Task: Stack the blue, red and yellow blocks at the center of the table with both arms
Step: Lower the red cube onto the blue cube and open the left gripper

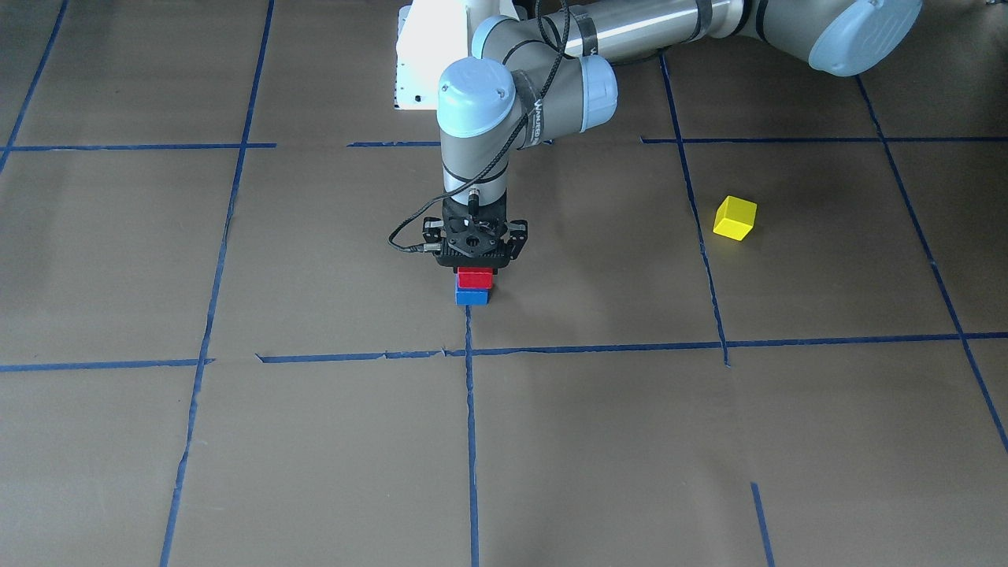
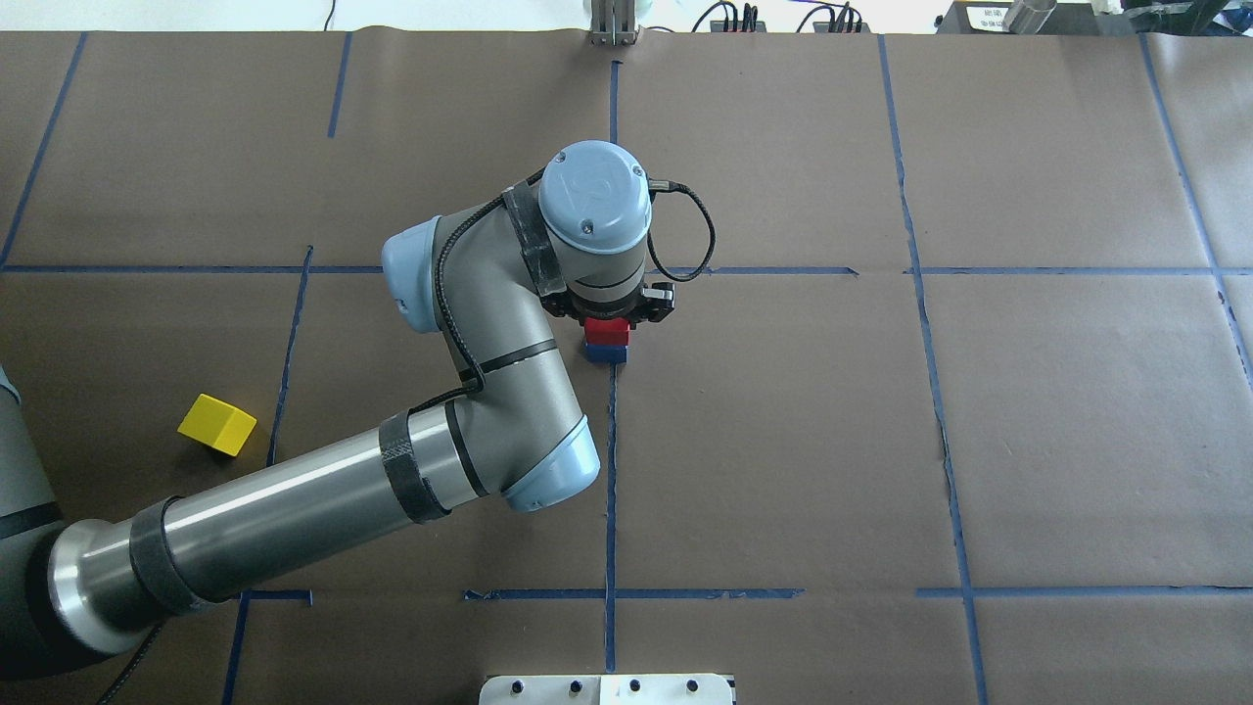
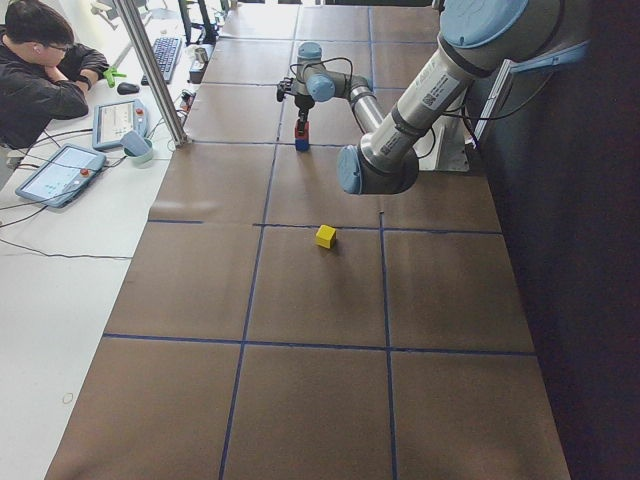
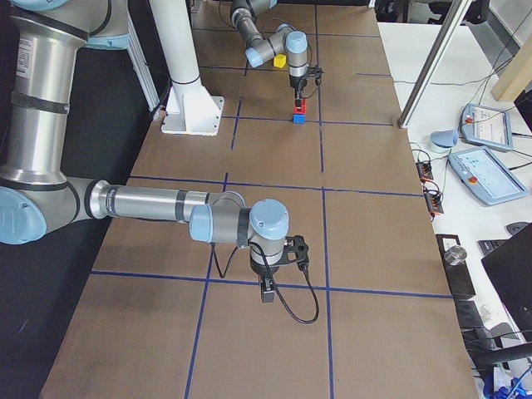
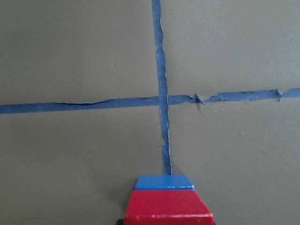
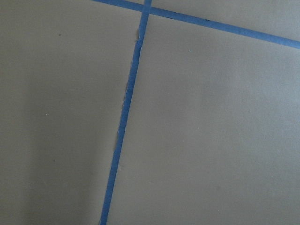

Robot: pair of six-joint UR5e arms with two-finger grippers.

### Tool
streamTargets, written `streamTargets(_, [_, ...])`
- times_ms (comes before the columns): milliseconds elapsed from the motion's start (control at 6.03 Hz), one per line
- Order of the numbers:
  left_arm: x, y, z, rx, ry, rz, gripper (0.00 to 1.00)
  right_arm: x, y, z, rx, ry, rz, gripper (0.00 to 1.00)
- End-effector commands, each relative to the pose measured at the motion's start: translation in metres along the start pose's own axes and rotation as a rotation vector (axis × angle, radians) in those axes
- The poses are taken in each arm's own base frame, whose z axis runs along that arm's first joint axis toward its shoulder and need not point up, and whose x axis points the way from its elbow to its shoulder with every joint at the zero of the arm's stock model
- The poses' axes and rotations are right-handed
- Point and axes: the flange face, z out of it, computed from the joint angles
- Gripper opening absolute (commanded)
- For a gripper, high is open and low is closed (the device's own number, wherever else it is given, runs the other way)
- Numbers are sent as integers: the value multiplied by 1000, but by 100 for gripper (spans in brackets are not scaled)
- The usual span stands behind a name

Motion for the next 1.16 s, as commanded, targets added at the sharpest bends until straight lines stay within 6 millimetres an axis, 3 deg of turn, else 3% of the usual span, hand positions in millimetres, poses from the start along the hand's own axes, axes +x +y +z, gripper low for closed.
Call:
streamTargets(0, [3, -2, 3, -3, -7, -1, 49, 0, 0, 1, -1, 0, -1, 100])
streamTargets(663, [1, 1, 4, -29, -1, -2, 50, 0, 0, 1, -2, 0, -1, 100])
streamTargets(994, [-2, 1, 6, -29, -1, -2, 60, 1, 1, 1, -2, 0, 0, 100])
